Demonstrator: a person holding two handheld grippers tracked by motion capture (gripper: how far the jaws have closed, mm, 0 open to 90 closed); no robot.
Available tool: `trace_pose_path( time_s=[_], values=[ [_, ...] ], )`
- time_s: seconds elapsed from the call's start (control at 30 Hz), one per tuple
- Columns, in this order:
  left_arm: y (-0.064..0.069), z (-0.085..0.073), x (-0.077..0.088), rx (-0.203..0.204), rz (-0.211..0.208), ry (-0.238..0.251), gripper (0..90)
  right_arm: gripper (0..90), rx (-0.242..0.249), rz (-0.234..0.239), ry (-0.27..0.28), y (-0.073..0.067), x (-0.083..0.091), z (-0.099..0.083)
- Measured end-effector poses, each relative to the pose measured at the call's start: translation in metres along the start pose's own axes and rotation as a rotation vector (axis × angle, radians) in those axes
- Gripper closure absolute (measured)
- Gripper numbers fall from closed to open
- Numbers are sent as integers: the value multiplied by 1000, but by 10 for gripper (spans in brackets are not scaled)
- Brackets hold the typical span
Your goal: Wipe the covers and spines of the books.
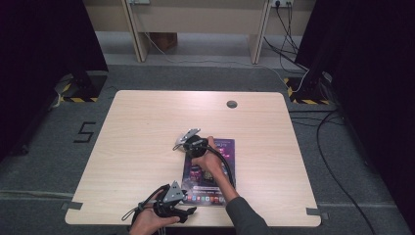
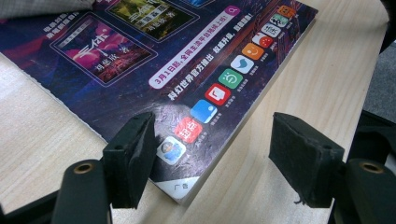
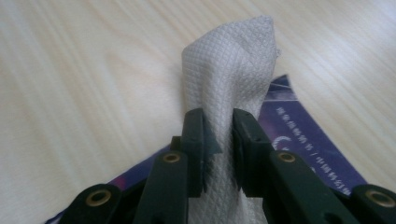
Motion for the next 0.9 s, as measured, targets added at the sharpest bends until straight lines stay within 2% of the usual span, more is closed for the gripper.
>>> trace_pose_path(
  time_s=[0.07,0.17,0.33,0.47,0.77,0.9],
  values=[
    [0,0,0,2,-2,1,309,762,4,6,7,-1,1,-1],
    [0,0,0,0,0,2,309,760,-21,23,17,1,2,-5],
    [0,0,0,-1,-1,3,309,759,-23,15,12,10,4,-11],
    [0,0,0,0,0,3,309,757,-59,-10,-8,29,8,-25],
    [0,0,0,1,-2,4,309,755,-174,-122,-56,86,17,-66],
    [0,0,0,2,-4,5,309,753,-219,-158,-73,105,21,-81]
  ],
)
Point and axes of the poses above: each handheld gripper's, and its own axes: x roughly backward along the jaws, z roughly out of its top, y roughly to its right, the point moved 3 cm from there along -x, roughly forward along the jaws, and after that the axes turned 15 degrees about -z, right-handed, at the moved point
